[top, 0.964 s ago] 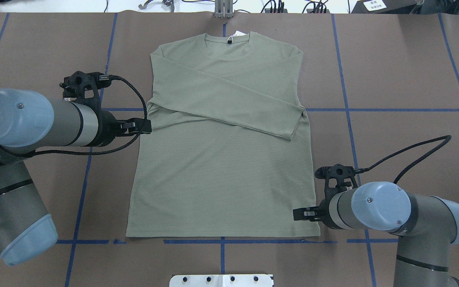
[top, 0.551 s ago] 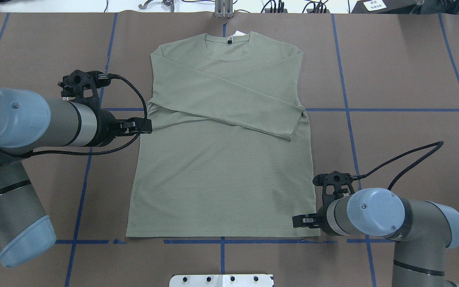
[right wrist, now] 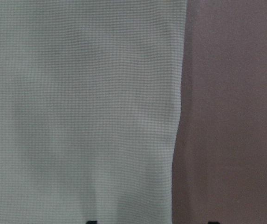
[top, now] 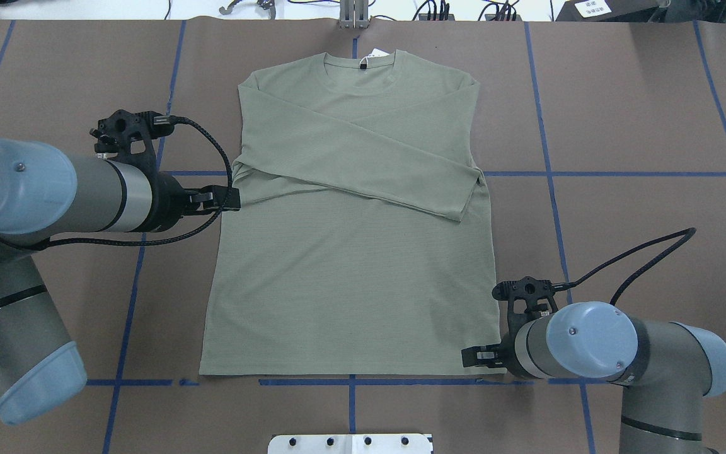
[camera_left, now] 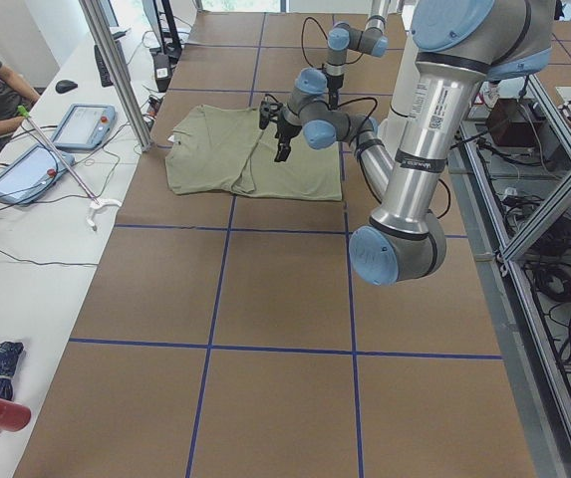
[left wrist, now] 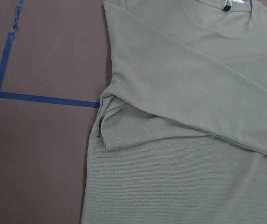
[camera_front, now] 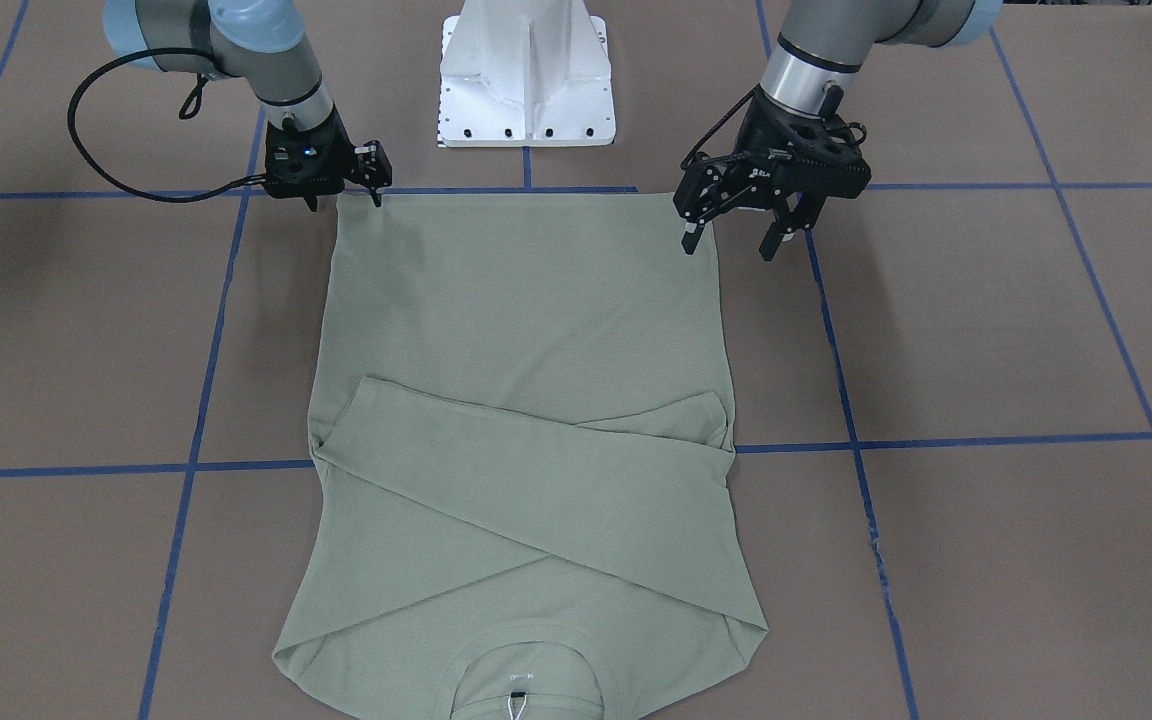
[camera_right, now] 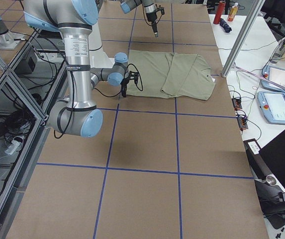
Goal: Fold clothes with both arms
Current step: 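Position both grippers at the hem corners nearest the robot and grasp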
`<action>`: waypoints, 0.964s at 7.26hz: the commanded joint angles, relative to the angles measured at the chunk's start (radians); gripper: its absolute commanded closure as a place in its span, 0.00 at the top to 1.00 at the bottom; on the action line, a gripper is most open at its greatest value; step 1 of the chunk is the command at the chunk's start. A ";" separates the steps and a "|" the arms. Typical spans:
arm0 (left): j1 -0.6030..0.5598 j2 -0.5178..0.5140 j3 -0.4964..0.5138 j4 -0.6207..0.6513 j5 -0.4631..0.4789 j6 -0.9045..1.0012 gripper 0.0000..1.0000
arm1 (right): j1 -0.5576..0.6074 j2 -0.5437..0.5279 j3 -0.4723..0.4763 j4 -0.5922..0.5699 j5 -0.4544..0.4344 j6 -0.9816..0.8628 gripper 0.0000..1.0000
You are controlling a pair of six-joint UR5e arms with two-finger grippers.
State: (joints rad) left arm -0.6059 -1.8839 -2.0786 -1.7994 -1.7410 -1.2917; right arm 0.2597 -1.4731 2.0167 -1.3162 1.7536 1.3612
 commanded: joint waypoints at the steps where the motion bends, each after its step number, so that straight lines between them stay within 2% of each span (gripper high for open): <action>1: 0.000 0.000 -0.001 0.000 0.000 -0.001 1.00 | 0.000 -0.001 -0.003 0.000 0.001 -0.001 0.71; 2: 0.000 0.000 -0.001 0.000 0.000 0.000 1.00 | 0.000 -0.001 -0.003 0.000 0.001 -0.001 0.64; 4: 0.000 0.000 0.000 0.000 0.001 0.000 1.00 | 0.000 -0.003 -0.004 0.000 0.003 -0.001 0.30; 5: 0.000 0.000 -0.001 0.000 0.002 0.000 1.00 | 0.001 -0.003 -0.003 -0.001 0.003 -0.002 0.09; 6: 0.000 0.000 0.000 0.000 0.002 0.000 1.00 | 0.001 -0.003 -0.001 0.000 0.006 -0.002 0.00; 7: 0.001 0.000 0.002 0.002 0.002 -0.001 1.00 | 0.001 0.003 0.000 -0.008 0.029 -0.002 0.00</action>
State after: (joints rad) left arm -0.6057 -1.8837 -2.0784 -1.7990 -1.7396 -1.2919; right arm 0.2606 -1.4742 2.0154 -1.3183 1.7642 1.3593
